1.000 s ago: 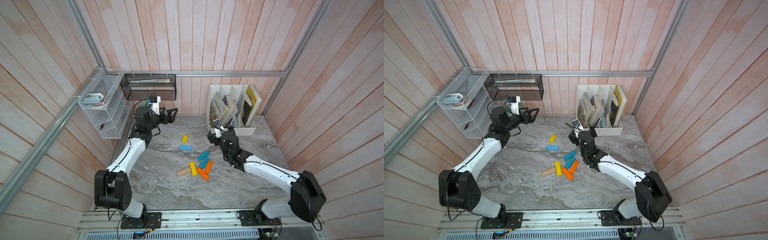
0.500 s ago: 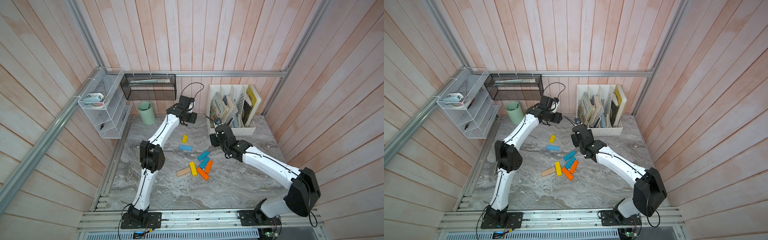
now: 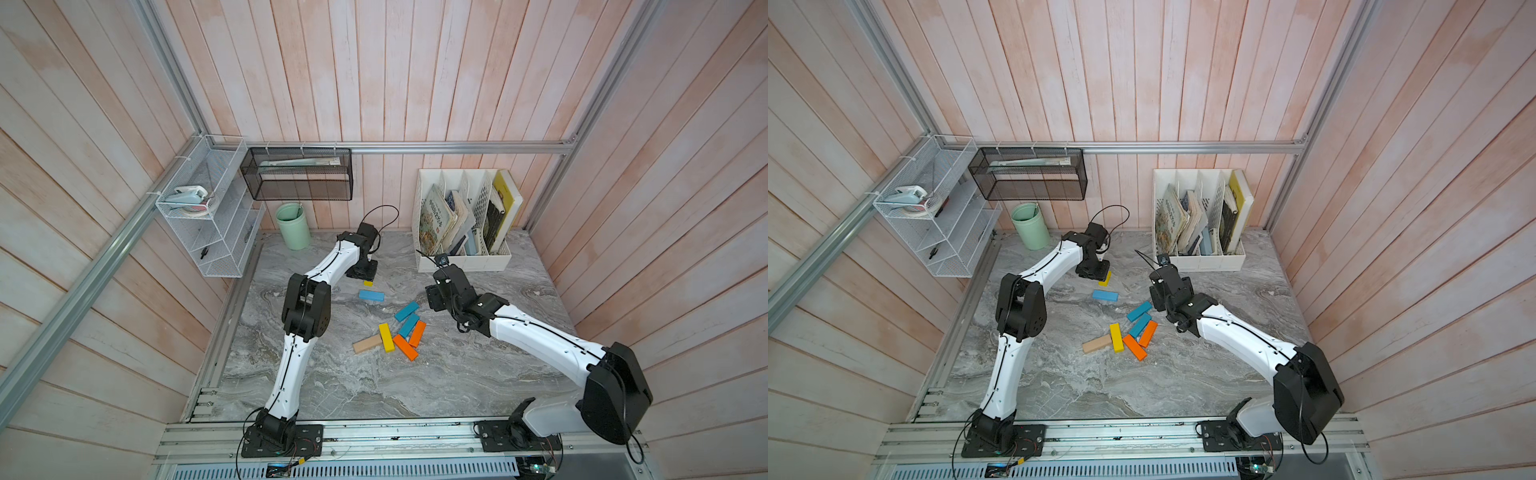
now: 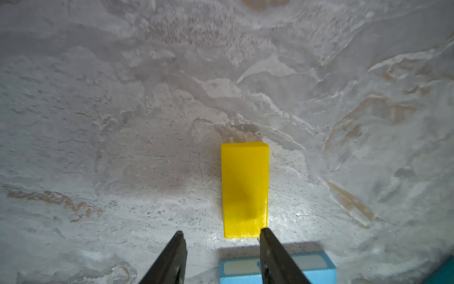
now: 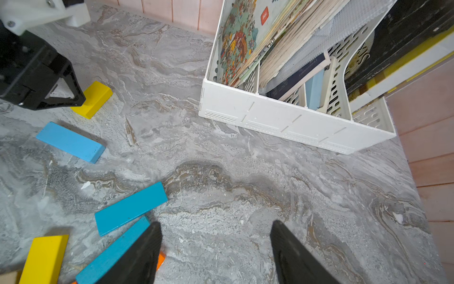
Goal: Assemble a giraffe with building blocks
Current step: Pick up the building block from the center of the board.
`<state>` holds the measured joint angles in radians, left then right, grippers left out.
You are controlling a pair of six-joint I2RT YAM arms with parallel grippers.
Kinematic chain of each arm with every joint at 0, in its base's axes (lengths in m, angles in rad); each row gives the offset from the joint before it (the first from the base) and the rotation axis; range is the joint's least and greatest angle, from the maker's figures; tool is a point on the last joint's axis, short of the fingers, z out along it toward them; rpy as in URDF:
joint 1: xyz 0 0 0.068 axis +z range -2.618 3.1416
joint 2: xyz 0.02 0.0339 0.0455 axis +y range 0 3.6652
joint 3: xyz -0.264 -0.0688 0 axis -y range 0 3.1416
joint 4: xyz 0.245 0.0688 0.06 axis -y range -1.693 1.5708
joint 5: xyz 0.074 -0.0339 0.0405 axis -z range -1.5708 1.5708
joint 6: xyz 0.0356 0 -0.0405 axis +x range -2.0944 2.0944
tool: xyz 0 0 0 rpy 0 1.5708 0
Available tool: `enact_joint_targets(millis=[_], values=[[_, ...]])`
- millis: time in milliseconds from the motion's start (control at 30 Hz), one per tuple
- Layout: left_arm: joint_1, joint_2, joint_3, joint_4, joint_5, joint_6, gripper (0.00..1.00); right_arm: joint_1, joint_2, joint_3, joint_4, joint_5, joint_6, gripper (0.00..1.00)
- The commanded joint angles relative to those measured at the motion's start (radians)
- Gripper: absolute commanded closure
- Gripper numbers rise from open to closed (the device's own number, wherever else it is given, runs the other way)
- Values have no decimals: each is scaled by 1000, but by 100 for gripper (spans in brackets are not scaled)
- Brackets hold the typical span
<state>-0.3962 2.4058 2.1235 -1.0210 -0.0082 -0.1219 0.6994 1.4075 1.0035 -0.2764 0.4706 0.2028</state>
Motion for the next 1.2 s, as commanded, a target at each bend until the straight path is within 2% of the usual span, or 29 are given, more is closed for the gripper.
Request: enact_joint_targets(millis=[0,200,733,1033,1167], values=[[-7,-52,-52,86,29,-37,48,2,-28,-22,7,10,15,27],[-7,-79,-96,158,56,-66,47,2,-35,-53,16,2,25,27],[-9,30,3,107,66,-24,46,2,-22,-81,45,-27,42,26],[-8,58,30,70,27,-3,46,3,-18,-106,62,-30,49,26],[-7,67,28,57,20,20,53,2,-12,-103,63,-38,53,26]])
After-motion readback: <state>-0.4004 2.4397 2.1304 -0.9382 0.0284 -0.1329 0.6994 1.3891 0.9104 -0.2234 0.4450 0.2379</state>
